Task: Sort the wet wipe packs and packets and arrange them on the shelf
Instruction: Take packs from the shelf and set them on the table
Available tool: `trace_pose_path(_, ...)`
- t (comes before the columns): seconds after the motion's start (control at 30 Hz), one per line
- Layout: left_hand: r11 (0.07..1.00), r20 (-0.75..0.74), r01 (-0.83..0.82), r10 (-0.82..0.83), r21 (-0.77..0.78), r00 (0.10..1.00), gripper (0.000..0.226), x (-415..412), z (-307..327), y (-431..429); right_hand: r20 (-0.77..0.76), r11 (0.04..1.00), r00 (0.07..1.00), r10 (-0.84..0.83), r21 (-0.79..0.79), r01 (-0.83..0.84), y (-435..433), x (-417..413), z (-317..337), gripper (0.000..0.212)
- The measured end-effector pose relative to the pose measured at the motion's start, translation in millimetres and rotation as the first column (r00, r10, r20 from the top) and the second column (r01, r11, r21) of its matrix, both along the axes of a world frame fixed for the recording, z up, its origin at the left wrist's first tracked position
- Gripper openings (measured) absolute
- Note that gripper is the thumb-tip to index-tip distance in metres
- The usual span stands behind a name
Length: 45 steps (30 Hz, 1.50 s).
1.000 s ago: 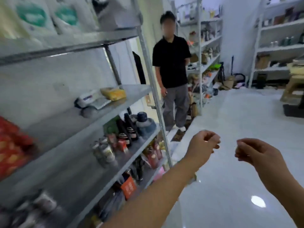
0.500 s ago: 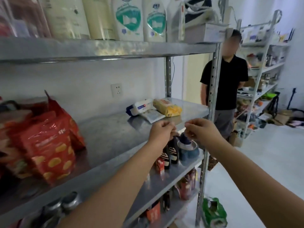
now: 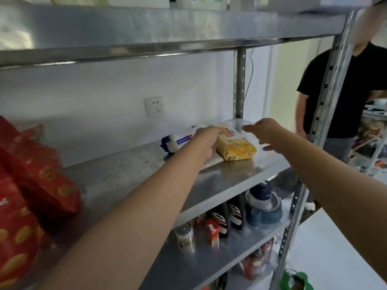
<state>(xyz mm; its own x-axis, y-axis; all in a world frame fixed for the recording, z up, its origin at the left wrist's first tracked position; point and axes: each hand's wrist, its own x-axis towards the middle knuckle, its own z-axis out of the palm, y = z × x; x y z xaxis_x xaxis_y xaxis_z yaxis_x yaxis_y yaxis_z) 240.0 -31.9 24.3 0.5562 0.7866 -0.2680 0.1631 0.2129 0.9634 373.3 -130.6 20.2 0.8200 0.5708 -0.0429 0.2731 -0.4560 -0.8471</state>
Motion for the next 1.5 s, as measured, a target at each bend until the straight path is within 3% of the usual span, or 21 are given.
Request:
trace_pose_path(0.13, 0.994, -0.125, 0.024, -0.037, -0.109, 0.991, 0.013, 41.8, 3.1, 8.8, -0.22, 0.991, 0.972, 0.078, -0.09, -0.1, 27.8, 33.8, -5.9, 0.053)
trace_pose_path(0.23, 0.99, -0.199, 0.03, -0.058, -0.138, 0.978, 0.019, 55.0, 6.2, 9.7, -0.334, 0.967, 0.931, 0.144, -0.151, -0.203, 40.9, 47.0, -9.8, 0.064)
trace_pose_path(0.37, 0.992, -0.251, 0.041, -0.071, -0.123, 0.965, 0.023, 57.4, 7.4, 7.6, -0.372, 0.952, 0.912, 0.171, -0.177, -0.25, 50.6, 56.6, -18.0, 0.059)
trace_pose_path(0.53, 0.994, -0.226, 0.075, -0.092, -0.084, 0.97, 0.027, 50.1, 6.4, -2.6, -0.456, 0.952, 0.86, 0.228, -0.082, -0.296, 55.2, 57.3, -32.3, 0.063)
trace_pose_path(0.7, 0.995, -0.07, 0.074, -0.079, -0.064, 0.994, 0.011, 46.5, -11.5, -1.6, -0.327, 0.959, 0.908, 0.261, 0.193, -0.206, 32.2, 46.1, -30.6, 0.053)
trace_pose_path(0.83, 0.986, 0.198, 0.141, -0.123, -0.084, 0.972, 0.04, 28.0, -16.8, -4.9, -0.21, 0.856, 0.884, 0.418, 0.416, -0.305, -32.7, 19.3, -26.8, 0.051)
trace_pose_path(0.93, 0.958, 0.373, 0.272, -0.22, -0.093, 0.902, 0.045, 3.8, -24.1, -32.4, -0.168, 0.822, 0.87, 0.463, 0.449, -0.351, -86.4, -24.1, -43.3, 0.058)
trace_pose_path(1.07, 0.949, 0.456, 0.301, -0.228, -0.094, 0.86, 0.045, -24.7, -63.4, -93.1, -0.193, 0.815, 0.903, 0.384, 0.53, -0.233, -151.9, -84.8, -87.5, 0.072)
trace_pose_path(1.17, 0.919, 0.461, 0.366, -0.264, -0.147, 0.847, 0.061, -45.6, -98.1, -139.0, -0.242, 0.828, 0.931, 0.273, 0.552, -0.1, -200.3, -131.0, -117.9, 0.069)
trace_pose_path(1.27, 0.869, 0.426, 0.44, -0.318, -0.226, 0.847, 0.061, -65.0, -130.9, -188.3, -0.308, 0.815, 0.948, 0.076, 0.568, 0.119, -250.8, -174.3, -148.9, 0.059)
trace_pose_path(1.37, 0.8, 0.401, 0.491, -0.348, -0.344, 0.848, 0.059, -88.0, -169.9, -247.8, -0.51, 0.651, 0.843, -0.173, 0.583, 0.486, -310.7, -230.3, -190.9, 0.065)
trace_pose_path(1.5, 0.663, 0.393, 0.614, -0.474, -0.429, 0.788, 0.074, -128.9, -221.8, -343.4, -0.573, 0.534, 0.783, -0.242, 0.595, 0.601, -384.1, -325.7, -231.9, 0.041)
